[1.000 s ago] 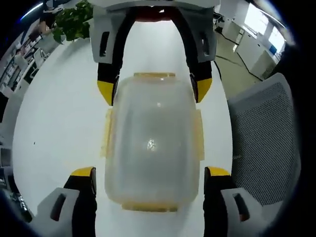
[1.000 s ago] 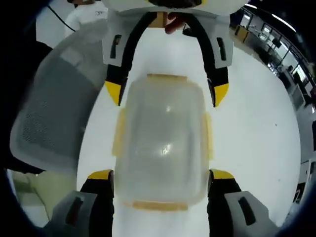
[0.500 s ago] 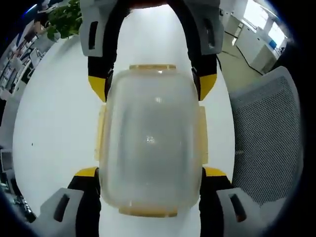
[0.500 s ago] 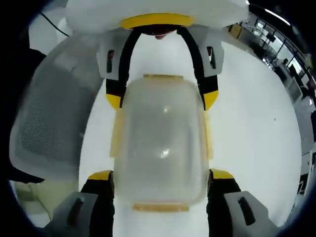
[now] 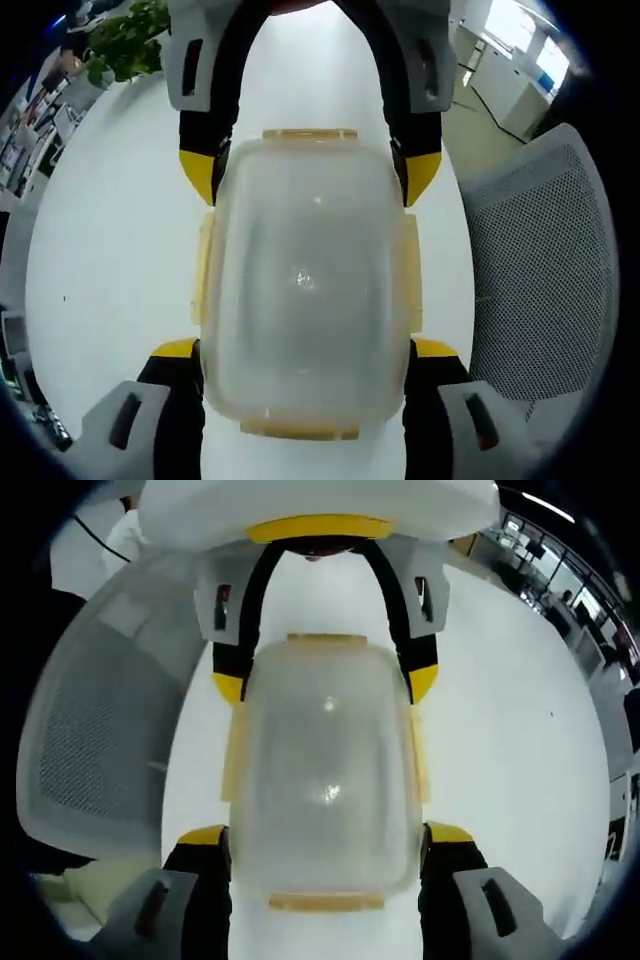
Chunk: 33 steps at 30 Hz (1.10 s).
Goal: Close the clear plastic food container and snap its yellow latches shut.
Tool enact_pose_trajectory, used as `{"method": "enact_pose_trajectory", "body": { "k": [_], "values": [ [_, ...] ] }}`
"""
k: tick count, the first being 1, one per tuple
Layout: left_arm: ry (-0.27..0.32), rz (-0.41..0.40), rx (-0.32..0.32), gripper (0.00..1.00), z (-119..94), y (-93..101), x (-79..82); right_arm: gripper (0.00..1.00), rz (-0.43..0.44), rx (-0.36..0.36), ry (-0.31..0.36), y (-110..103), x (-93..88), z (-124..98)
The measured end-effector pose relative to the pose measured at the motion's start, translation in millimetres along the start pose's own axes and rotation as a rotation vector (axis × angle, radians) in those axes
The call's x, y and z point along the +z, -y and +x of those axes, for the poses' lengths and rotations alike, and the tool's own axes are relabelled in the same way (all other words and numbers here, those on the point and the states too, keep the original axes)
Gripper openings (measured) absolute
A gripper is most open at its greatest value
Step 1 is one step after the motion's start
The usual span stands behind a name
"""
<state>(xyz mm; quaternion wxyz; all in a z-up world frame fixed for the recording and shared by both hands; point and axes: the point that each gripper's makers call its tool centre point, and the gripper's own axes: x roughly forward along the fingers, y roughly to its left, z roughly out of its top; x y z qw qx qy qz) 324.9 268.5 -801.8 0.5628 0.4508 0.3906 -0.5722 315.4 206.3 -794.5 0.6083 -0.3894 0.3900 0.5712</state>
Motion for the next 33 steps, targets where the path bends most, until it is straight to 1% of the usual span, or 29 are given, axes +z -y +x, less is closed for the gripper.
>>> {"method": "enact_pose_trajectory", "body": {
  "k": [3, 7, 12, 18, 21, 24, 33],
  "values": [
    [-0.001, 0.015, -0.004, 0.82, 0.0, -0.2, -3.2, 0.77, 0.015, -0.003, 0.005, -1.4, 3.5, 1.3],
    [-0.02, 0.022, -0.005, 0.82, -0.5, 0.3, -6.5, 0.77, 0.022, -0.01, 0.005, -2.7, 7.0, 2.8],
    [-0.014, 0.023, -0.003, 0.82, -1.2, 1.3, -8.3, 0.77, 0.027, -0.019, -0.004, -3.3, 8.6, 5.3],
    [0.002, 0.017, -0.003, 0.82, -4.0, 4.3, -15.9, 0.78, 0.025, -0.024, -0.03, -5.7, 15.8, 8.7],
    [0.001, 0.016, -0.002, 0.82, -5.1, 4.6, -19.0, 0.78, 0.027, -0.027, -0.044, -4.8, 19.3, 11.3],
    [-0.004, 0.017, -0.002, 0.82, -6.2, 4.8, -23.3, 0.78, 0.029, -0.027, -0.05, -5.0, 22.7, 13.0],
    [0.0, 0.031, -0.005, 0.82, -12.8, 7.3, -42.6, 0.78, 0.047, -0.04, -0.037, -8.4, 41.3, 20.3]
  ]
}}
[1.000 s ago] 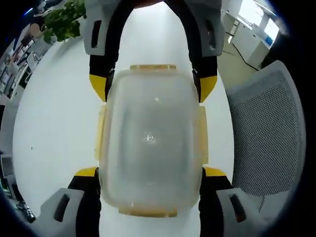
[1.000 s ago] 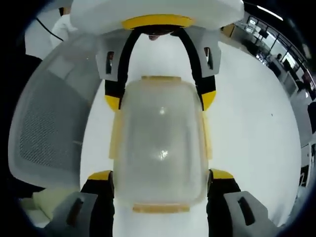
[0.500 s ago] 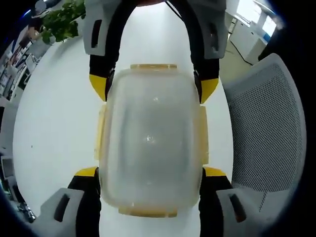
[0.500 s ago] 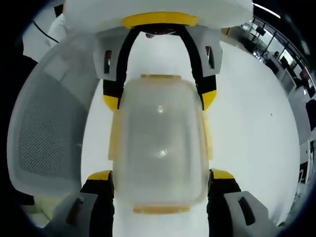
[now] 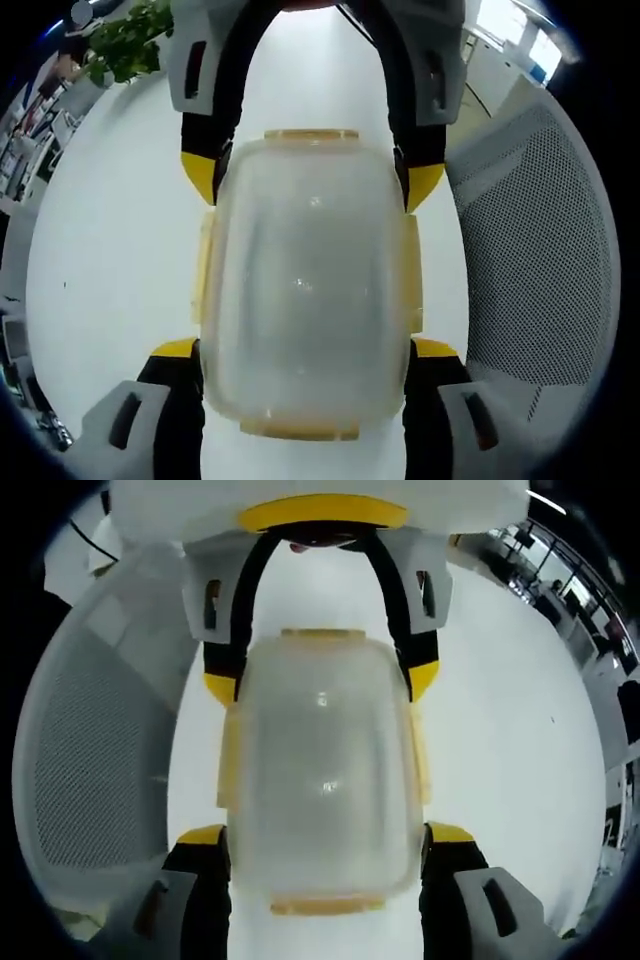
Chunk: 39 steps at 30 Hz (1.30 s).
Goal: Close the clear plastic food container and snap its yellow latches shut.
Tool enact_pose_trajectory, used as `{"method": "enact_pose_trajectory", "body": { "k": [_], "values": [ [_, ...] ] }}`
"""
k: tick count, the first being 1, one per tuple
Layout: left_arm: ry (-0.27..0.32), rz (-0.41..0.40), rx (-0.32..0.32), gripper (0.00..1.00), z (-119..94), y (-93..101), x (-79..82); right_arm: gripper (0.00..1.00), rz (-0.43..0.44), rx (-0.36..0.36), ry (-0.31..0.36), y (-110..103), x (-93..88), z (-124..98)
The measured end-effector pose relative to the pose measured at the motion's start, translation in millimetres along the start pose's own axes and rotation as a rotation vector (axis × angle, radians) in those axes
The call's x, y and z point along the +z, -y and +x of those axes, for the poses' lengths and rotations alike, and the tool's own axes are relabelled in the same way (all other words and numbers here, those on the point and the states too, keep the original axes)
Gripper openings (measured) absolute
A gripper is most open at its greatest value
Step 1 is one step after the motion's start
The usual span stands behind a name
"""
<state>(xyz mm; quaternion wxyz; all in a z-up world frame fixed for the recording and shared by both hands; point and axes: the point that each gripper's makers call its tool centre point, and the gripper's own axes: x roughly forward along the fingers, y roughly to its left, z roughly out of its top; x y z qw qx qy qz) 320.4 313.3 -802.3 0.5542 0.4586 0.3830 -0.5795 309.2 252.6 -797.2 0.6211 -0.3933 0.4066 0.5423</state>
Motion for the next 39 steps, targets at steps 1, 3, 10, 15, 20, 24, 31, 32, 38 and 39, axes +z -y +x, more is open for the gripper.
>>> {"method": "enact_pose_trajectory", "body": {
  "k": [1, 3, 10, 15, 20, 24, 31, 32, 38, 39],
  "values": [
    [0.005, -0.002, 0.0, 0.82, -0.8, 0.3, -2.6, 0.78, -0.001, 0.0, -0.004, -0.4, 2.4, 1.4],
    [0.009, -0.004, 0.001, 0.82, -2.0, 0.9, -6.5, 0.78, -0.002, 0.0, -0.009, -1.5, 7.3, 2.6],
    [0.016, -0.009, 0.001, 0.82, -6.8, 1.3, -22.6, 0.78, -0.001, 0.001, -0.013, -1.3, 22.5, 8.7],
    [0.011, -0.003, -0.004, 0.82, -10.3, -0.6, -36.6, 0.78, 0.006, 0.002, -0.015, 0.1, 35.7, 15.2],
    [0.02, -0.011, -0.004, 0.82, -14.3, -1.2, -48.7, 0.78, 0.002, 0.003, -0.024, 1.6, 47.6, 20.0],
    [0.024, -0.022, -0.002, 0.83, -16.6, -2.1, -57.6, 0.78, -0.006, 0.006, -0.03, 2.9, 56.0, 23.5],
    [0.032, -0.027, -0.001, 0.83, -20.0, -4.1, -71.8, 0.78, -0.009, 0.004, -0.033, 5.2, 68.9, 29.9],
    [0.033, -0.026, -0.001, 0.83, -21.5, -4.0, -74.1, 0.78, -0.008, 0.003, -0.034, 5.4, 71.5, 31.0],
    [0.031, -0.022, -0.004, 0.83, -23.5, -5.5, -84.8, 0.79, -0.001, -0.001, -0.037, 5.9, 82.0, 34.9],
    [0.031, -0.021, -0.004, 0.83, -23.9, -5.8, -86.0, 0.79, 0.0, -0.001, -0.035, 5.7, 83.2, 35.0]
  ]
}}
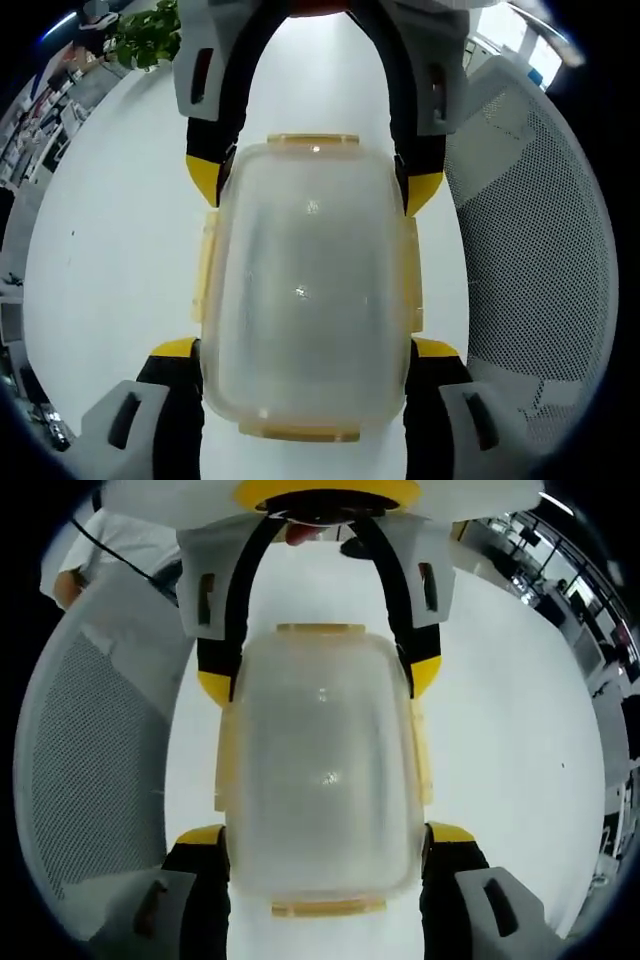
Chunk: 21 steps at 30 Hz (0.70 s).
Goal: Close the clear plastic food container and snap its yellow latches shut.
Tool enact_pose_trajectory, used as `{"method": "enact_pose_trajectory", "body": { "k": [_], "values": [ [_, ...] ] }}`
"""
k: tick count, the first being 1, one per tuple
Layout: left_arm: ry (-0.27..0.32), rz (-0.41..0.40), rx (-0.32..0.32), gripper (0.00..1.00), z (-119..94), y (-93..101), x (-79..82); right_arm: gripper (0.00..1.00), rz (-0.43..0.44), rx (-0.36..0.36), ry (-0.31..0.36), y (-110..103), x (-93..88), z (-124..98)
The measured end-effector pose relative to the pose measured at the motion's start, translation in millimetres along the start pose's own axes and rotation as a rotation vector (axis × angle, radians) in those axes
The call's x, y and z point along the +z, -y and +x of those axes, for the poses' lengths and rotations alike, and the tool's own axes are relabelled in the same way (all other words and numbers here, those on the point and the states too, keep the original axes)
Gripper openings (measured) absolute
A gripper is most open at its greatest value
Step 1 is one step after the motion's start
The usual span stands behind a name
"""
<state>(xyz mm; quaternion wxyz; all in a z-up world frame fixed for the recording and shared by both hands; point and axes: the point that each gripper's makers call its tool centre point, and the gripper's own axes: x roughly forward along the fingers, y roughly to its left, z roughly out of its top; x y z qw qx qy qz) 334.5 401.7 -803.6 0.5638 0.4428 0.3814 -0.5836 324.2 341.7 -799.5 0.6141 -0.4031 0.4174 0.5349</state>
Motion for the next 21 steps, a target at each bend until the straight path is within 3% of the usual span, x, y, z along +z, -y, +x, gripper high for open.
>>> {"method": "enact_pose_trajectory", "body": {
  "k": [21],
  "values": [
    [0.017, -0.008, 0.003, 0.83, -4.5, -0.1, -14.2, 0.79, 0.016, -0.014, 0.013, 0.2, 15.6, 6.2]
  ]
}}
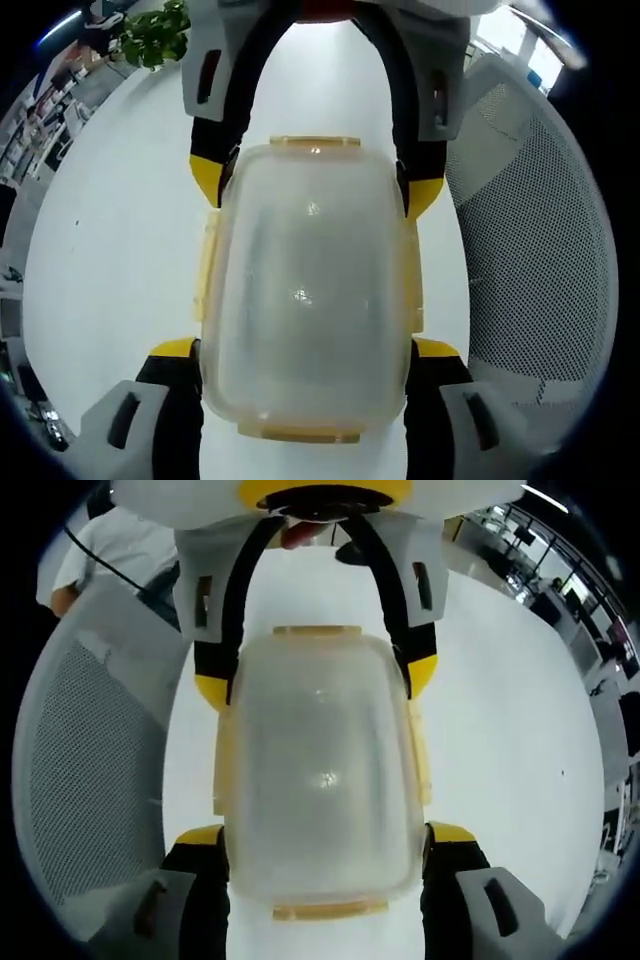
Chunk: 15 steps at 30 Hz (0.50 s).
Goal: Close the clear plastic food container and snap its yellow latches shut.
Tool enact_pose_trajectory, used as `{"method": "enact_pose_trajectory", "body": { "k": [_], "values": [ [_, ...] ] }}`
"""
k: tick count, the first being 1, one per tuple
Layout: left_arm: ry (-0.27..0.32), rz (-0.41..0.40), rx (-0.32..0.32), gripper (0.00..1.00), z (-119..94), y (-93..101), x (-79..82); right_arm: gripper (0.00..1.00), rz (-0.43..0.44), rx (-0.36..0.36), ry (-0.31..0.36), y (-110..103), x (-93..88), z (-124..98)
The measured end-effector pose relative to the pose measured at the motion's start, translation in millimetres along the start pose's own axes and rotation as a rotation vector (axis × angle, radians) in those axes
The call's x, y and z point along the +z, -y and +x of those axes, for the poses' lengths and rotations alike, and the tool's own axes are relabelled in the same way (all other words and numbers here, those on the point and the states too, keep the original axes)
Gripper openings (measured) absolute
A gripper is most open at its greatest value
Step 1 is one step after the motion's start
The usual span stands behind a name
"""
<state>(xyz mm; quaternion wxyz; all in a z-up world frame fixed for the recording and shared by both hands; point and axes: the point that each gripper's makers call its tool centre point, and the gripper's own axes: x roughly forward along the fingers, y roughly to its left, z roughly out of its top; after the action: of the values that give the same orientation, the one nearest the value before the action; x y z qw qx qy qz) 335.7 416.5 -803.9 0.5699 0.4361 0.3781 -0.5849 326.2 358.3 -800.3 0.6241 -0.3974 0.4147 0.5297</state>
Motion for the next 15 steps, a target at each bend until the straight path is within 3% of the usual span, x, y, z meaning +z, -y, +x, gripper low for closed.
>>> {"method": "enact_pose_trajectory", "body": {
  "k": [15],
  "values": [
    [0.007, -0.013, -0.01, 0.85, 0.2, -3.1, -0.3, 0.8, -0.003, 0.001, -0.024, 3.4, -0.1, 0.7]
  ]
}}
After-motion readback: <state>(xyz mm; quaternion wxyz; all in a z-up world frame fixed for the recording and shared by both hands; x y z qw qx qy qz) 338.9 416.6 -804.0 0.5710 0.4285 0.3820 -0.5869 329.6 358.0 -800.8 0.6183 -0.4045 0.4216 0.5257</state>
